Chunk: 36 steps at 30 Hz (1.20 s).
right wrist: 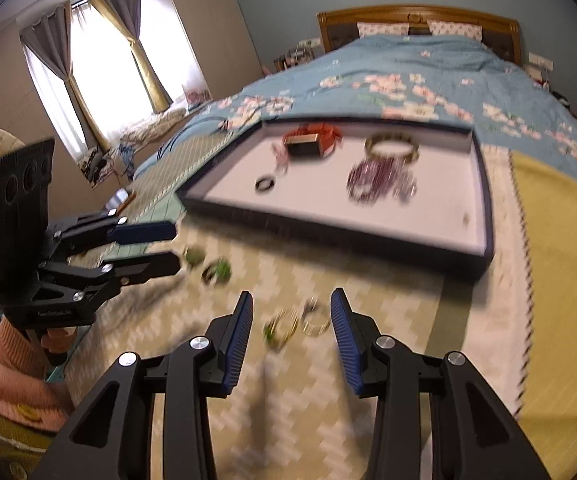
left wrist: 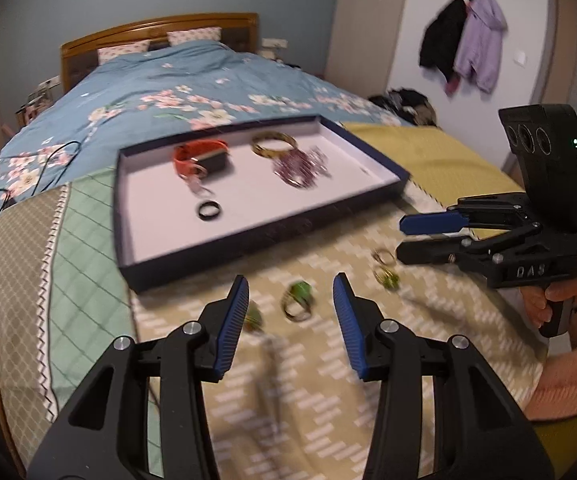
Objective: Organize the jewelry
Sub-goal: 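Grasp the green-stone ring with the left tool while the right tool grasps the gold green-stone ring, then carry both green-stone rings over the box with both tools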
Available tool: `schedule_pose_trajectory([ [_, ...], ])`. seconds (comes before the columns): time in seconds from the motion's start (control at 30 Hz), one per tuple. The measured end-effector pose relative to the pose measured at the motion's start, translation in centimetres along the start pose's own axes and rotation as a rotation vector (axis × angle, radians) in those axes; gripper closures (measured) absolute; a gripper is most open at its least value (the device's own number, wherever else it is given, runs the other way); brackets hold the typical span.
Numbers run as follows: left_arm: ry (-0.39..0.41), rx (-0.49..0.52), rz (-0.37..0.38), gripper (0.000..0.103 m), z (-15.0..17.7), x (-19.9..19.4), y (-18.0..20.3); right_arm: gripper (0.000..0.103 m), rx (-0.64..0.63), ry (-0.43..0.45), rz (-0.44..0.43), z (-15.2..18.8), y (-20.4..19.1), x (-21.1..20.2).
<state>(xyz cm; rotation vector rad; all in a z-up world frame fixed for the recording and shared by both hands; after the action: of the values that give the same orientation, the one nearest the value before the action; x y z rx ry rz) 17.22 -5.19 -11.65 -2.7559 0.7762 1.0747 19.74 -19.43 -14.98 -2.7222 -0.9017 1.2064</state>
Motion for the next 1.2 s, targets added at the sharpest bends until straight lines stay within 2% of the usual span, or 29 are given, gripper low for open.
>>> schedule_pose_trajectory([
  [0.2, -0.038, 0.025, 0.014, 0.061, 0.2, 1.5, 1.3, 0.07, -0.01, -0.05, -0.002, 2.1, -1.3, 0.5],
  [0.37, -0.058, 0.019, 0.009, 0.062, -0.4, 3.0, 0.8, 0.073, 0.006, -0.05, 0.001, 1.8, -1.6, 0.9],
  [0.53, -0.111, 0.004, 0.0, 0.064, -0.2, 4.7, 0.3, 0.077, 0.008, -0.049, 0.02, 1.4, -1.6, 1.4],
  [0.7, -0.137, -0.011, -0.003, 0.065, 0.0, 5.4, 0.0, 0.089, 0.011, -0.053, 0.044, 1.3, -1.3, 1.7],
  [0.83, -0.138, -0.013, -0.007, 0.065, 0.1, 5.4, 0.0, 0.093, 0.008, -0.054, 0.052, 1.1, -1.1, 1.8],
  [1.03, -0.138, -0.028, -0.015, 0.084, 0.2, 5.2, -0.2, 0.095, 0.007, -0.045, 0.045, 1.1, -1.1, 1.6],
  [1.2, -0.131, -0.04, -0.002, 0.084, 0.4, 4.9, 0.1, 0.096, 0.006, -0.027, 0.028, 0.9, -1.1, 1.2],
])
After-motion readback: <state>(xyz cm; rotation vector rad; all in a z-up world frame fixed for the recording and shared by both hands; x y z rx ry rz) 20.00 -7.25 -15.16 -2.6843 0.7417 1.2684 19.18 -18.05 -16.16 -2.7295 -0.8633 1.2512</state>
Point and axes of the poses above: each gripper's, at about its wrist camera, not at the fingertips, and x roughly the way its jaws point, y to its right, z to its underside, the point moved 5 cm from there along x, roughly the way its jaws point, and after that the axes turned 2 degrees about y, right-handed, at the moved point
